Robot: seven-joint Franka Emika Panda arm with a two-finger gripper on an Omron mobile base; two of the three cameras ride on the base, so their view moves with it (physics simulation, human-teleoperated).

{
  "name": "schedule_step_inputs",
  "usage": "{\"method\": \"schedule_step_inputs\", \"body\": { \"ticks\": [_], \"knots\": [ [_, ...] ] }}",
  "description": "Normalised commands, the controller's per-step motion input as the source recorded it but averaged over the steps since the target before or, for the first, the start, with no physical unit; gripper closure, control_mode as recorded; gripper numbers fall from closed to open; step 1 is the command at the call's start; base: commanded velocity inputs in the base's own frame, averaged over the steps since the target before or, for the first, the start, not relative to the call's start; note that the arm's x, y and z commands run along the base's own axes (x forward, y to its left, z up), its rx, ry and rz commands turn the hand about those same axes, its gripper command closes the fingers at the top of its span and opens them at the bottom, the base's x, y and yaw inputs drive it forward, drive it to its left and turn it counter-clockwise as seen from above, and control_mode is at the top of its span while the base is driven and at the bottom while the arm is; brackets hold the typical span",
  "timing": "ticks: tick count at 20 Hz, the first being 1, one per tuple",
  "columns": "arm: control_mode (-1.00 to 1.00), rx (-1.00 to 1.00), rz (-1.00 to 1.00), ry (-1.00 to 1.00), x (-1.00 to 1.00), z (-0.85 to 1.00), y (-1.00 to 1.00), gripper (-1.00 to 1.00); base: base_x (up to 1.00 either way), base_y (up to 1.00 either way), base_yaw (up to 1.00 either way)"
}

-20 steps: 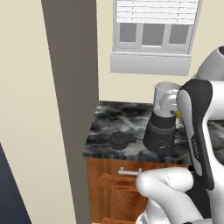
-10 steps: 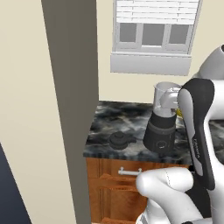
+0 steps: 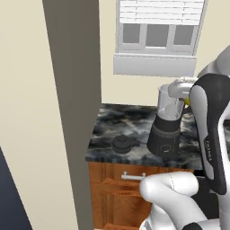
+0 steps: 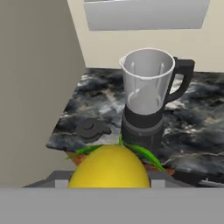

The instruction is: Grab the lime and lemon from the fridge, place them in the blender, close the lid, and turn on the blender to create a marinade.

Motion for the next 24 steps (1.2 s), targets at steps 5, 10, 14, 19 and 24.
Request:
{"method": "schedule_step_inputs", "body": {
  "ticks": [5, 10, 14, 19, 24],
  "knots": [
    [-1.0, 0.0, -0.02, -0.25, 0.09, 0.1, -0.09, 1.0, 0.0, 0.0, 0.0],
    [-1.0, 0.0, -0.06, -0.05, 0.5, -0.04, -0.39, 1.0, 0.0, 0.0, 0.0],
    [-1.0, 0.0, -0.05, 0.01, 0.65, -0.01, -0.52, 1.0, 0.0, 0.0, 0.0],
    [-1.0, 0.0, -0.06, 0.12, 0.64, 0.0, -0.29, 1.0, 0.0, 0.0, 0.0],
    [-1.0, 0.0, -0.01, 0.01, 0.4, -0.2, -0.05, 1.0, 0.0, 0.0, 0.0]
  ]
}}
